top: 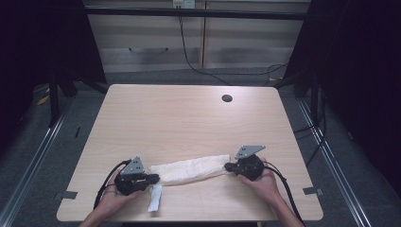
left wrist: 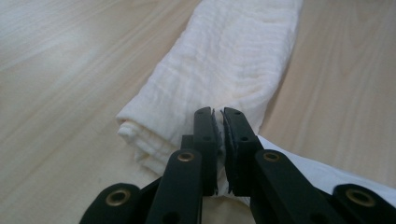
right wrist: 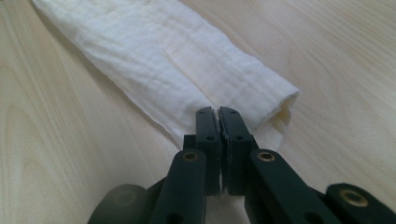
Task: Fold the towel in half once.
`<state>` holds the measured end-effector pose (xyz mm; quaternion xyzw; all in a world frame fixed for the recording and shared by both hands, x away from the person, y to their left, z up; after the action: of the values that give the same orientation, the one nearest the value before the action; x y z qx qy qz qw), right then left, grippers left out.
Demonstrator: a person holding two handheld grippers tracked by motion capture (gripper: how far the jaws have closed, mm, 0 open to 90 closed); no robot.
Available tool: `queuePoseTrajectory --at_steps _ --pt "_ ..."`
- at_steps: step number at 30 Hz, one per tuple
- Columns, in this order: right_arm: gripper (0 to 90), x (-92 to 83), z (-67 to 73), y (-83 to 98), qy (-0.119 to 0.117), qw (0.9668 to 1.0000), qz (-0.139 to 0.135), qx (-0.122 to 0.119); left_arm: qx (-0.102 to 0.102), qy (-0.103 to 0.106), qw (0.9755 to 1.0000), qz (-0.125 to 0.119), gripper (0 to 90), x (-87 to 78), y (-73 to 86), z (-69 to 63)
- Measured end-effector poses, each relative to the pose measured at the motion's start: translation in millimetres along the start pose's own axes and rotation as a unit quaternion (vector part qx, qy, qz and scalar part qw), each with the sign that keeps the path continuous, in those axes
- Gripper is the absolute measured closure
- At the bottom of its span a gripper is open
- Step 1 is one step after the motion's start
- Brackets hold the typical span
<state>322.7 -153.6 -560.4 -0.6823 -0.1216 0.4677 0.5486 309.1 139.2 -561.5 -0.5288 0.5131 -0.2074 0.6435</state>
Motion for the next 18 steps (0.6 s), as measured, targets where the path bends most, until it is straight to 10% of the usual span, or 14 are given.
queuePoseTrajectory --at_steps 14,18 --pt "85.5 -7.9 -7.1 3.8 0.026 0.9994 -0.007 0.019 -0.015 -0.017 0.9996 -0.019 84.4 16.2 -7.7 22.5" --pt "81.5 -13.8 -3.9 5.6 0.015 0.9988 -0.02 0.042 -0.047 -0.005 0.9987 -0.019 83.0 13.7 -7.4 22.6"
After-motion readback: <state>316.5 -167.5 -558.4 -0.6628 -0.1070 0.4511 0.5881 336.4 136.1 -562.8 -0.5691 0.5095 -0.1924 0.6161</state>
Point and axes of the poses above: each handheld gripper's, and its own axes: x roughly forward along the jaws, y roughly out of its underside, z roughly to its left, the point moved 9 cm from there along x, roughly forward along the jaws, and after that the axes turned 15 degrees about -z, right-handed, at the moved point
